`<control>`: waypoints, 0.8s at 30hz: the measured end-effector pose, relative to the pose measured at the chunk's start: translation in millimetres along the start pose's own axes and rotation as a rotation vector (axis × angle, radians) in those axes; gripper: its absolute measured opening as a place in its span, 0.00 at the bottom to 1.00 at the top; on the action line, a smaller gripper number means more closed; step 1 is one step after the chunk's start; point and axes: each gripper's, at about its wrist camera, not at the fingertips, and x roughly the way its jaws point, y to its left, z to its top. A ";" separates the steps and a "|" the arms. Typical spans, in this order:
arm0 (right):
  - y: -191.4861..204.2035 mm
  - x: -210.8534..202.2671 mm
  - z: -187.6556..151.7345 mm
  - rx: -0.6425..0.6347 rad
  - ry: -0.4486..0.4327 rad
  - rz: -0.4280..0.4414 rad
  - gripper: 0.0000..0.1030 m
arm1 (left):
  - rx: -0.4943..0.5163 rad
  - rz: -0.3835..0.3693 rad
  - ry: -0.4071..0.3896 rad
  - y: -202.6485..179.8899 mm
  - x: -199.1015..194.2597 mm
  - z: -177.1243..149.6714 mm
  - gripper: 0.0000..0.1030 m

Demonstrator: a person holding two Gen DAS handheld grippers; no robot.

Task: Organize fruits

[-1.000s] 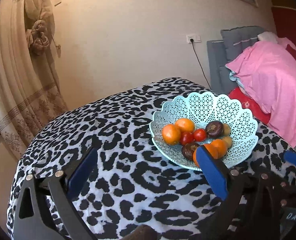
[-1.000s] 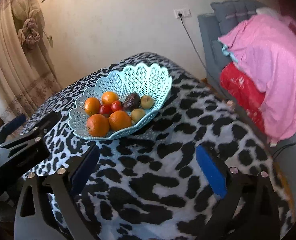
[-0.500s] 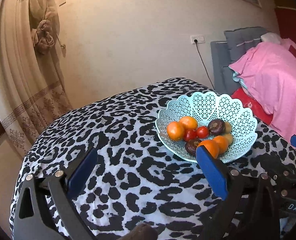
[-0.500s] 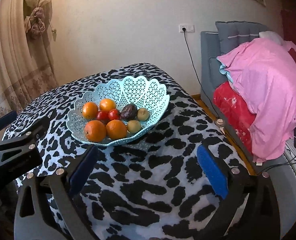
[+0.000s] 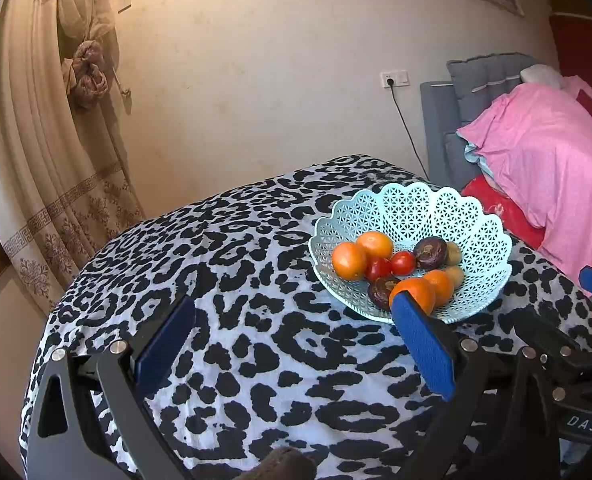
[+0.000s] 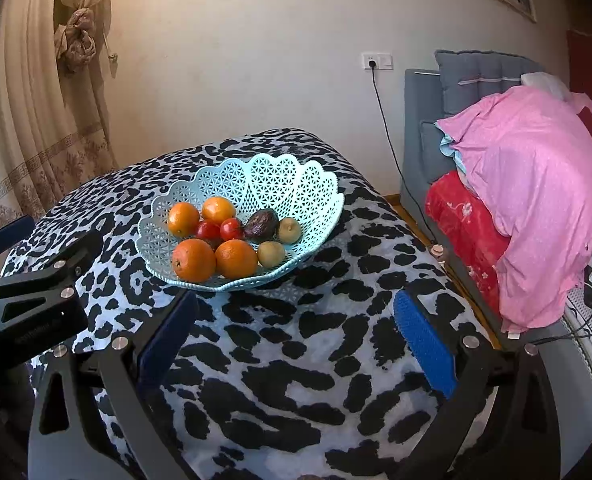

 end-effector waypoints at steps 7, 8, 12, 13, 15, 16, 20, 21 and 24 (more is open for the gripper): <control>1.0 0.2 -0.1 -0.001 0.001 0.000 0.97 | 0.005 0.000 -0.002 -1.0 -0.3 0.0 0.95; 1.0 0.1 -0.3 -0.001 0.000 0.000 0.97 | 0.005 0.000 -0.001 -1.1 -0.2 0.0 0.95; 1.3 0.5 -0.5 0.000 0.003 -0.001 0.97 | 0.004 0.000 -0.001 -1.2 0.0 0.0 0.95; 1.4 0.4 -0.4 -0.001 0.003 -0.001 0.97 | 0.004 0.001 -0.001 -1.2 0.1 0.0 0.95; 1.7 1.3 -1.4 -0.001 0.005 -0.002 0.97 | 0.005 0.001 -0.001 -1.5 0.3 -0.1 0.95; 1.7 1.5 -1.5 0.000 0.004 -0.001 0.97 | 0.005 0.001 -0.001 -1.4 0.3 -0.1 0.95; 1.8 1.8 -1.7 -0.003 0.004 -0.002 0.97 | 0.006 0.000 -0.002 -1.4 0.6 0.4 0.95; 1.8 2.0 -1.6 -0.002 0.004 -0.002 0.97 | 0.006 0.000 -0.002 -1.5 0.6 0.5 0.95; 1.2 3.1 -2.8 -0.002 0.007 -0.002 0.97 | 0.008 -0.001 -0.004 -1.9 0.8 0.5 0.95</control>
